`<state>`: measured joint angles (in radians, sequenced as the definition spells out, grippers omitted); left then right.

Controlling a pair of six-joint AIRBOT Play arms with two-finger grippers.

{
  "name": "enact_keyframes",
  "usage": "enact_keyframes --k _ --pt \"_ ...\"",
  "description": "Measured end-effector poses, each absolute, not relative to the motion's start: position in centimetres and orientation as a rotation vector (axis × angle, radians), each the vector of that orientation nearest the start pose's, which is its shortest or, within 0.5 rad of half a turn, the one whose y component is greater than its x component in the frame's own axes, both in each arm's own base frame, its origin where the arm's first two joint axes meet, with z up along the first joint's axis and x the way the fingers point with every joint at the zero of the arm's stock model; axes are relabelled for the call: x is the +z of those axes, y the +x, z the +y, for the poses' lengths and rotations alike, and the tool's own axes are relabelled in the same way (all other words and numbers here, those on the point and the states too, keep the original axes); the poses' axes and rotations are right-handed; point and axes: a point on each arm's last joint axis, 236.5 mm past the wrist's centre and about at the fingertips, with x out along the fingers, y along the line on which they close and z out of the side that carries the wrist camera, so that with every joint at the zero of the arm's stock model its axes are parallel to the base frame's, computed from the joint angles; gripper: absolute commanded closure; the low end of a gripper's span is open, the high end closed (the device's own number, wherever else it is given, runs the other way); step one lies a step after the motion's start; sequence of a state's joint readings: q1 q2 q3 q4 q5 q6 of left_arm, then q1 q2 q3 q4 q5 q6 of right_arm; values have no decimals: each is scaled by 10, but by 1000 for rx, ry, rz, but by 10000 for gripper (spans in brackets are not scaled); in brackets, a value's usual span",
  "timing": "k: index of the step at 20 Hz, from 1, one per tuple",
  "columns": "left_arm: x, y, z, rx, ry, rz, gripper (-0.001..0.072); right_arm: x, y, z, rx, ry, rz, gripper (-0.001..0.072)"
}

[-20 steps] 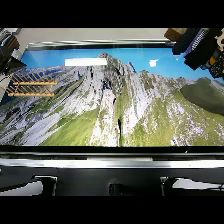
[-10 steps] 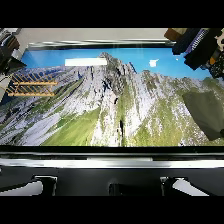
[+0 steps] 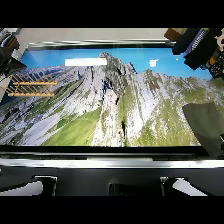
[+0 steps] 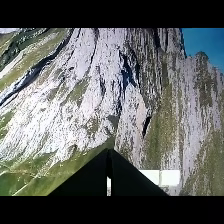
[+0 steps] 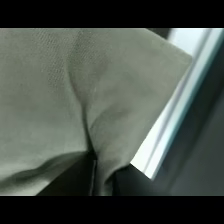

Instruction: Fold the clothes and pants, and hang the long-sleeved shirts on hangers.

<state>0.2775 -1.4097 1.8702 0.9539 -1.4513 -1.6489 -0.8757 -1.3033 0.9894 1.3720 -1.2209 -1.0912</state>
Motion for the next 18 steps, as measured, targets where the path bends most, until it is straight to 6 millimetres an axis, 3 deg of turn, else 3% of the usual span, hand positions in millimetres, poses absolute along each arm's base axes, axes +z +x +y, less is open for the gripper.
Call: enact_keyframes --k 1,4,7,10,12,14,16,18 --pt "233 451 -13 -237 -567 903 690 -54 166 -271 -1163 831 1344 645" --pt "233 451 -13 -237 -567 903 691 -60 151 -263 -1177 821 1409 326" --pt "233 451 -13 -238 -567 903 690 -64 140 -258 -1183 804 1453 296" --pt "233 451 -13 -238 -567 903 690 -35 151 -277 -1202 753 1334 292" --pt "233 452 -13 -242 -557 903 689 12 188 -303 -1171 725 1081 292" --pt "230 452 -11 -246 -537 904 689 76 249 -315 -1039 692 802 293" --pt "222 451 -6 -228 -508 930 691 131 312 -297 -849 645 641 306" --pt "205 444 1 -192 -445 988 692 156 372 -244 -628 583 620 394"
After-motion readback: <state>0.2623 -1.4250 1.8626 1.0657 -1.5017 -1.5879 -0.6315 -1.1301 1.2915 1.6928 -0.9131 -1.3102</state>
